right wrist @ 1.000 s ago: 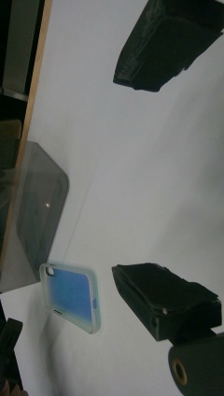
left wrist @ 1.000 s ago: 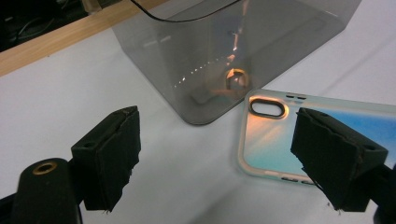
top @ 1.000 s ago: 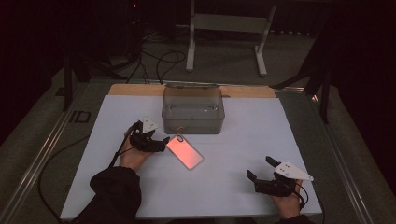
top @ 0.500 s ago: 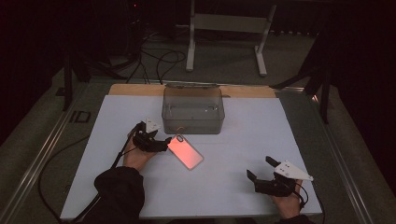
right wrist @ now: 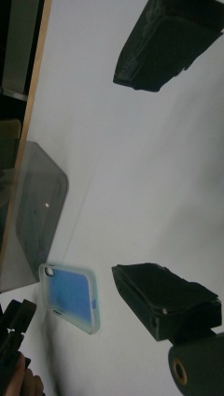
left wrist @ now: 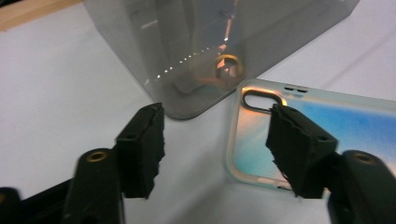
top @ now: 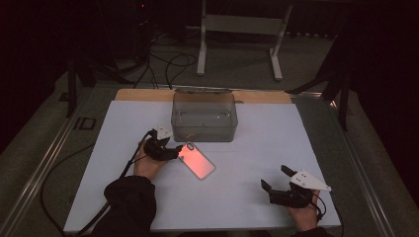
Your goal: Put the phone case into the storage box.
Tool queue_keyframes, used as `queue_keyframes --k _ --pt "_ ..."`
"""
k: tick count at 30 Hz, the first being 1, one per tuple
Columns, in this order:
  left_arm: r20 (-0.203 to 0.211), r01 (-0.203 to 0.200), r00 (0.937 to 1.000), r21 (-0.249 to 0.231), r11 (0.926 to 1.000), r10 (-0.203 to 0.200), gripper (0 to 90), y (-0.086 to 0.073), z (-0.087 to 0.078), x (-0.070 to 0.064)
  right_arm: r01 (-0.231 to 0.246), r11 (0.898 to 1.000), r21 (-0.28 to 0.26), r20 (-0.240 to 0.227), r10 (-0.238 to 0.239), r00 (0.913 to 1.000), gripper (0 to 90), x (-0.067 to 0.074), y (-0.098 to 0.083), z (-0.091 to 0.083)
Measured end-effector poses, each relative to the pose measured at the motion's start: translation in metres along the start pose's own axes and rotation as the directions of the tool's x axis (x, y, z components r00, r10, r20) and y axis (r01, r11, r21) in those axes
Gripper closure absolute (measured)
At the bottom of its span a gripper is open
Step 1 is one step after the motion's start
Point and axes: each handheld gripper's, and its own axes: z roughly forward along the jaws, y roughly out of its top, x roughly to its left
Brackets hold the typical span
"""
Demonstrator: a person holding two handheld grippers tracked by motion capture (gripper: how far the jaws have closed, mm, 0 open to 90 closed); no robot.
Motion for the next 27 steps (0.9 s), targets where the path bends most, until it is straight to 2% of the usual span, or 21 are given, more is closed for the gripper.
queue_keyframes --k 6,13,19,23,27 --pt "0.038 -0.005 0.9993 0.032 0.9995 0.004 55.7 -0.001 0.007 -0.002 0.002 1.000 0.001 0.003 -0.002 1.0000 7.9 0.000 0.000 0.000" --pt "0.062 0.009 0.9980 0.077 0.9970 -0.014 71.9 -0.002 0.017 -0.001 0.003 1.000 -0.001 0.002 -0.003 1.0000 7.9 -0.001 0.000 0.000" --pt "0.073 0.016 0.9971 0.088 0.9960 -0.022 81.9 -0.001 0.019 -0.001 0.003 1.000 0.000 0.004 -0.003 1.0000 7.9 -0.001 0.000 -0.001" --pt "0.076 0.021 0.9967 0.098 0.9950 -0.028 85.2 0.000 0.019 0.001 0.002 1.000 -0.001 0.000 -0.002 1.0000 7.9 0.000 0.000 0.000" --pt "0.071 -0.007 0.9974 0.099 0.9951 -0.001 87.3 0.000 0.019 -0.001 0.003 1.000 -0.002 -0.001 -0.003 1.0000 7.9 0.000 0.000 0.000"
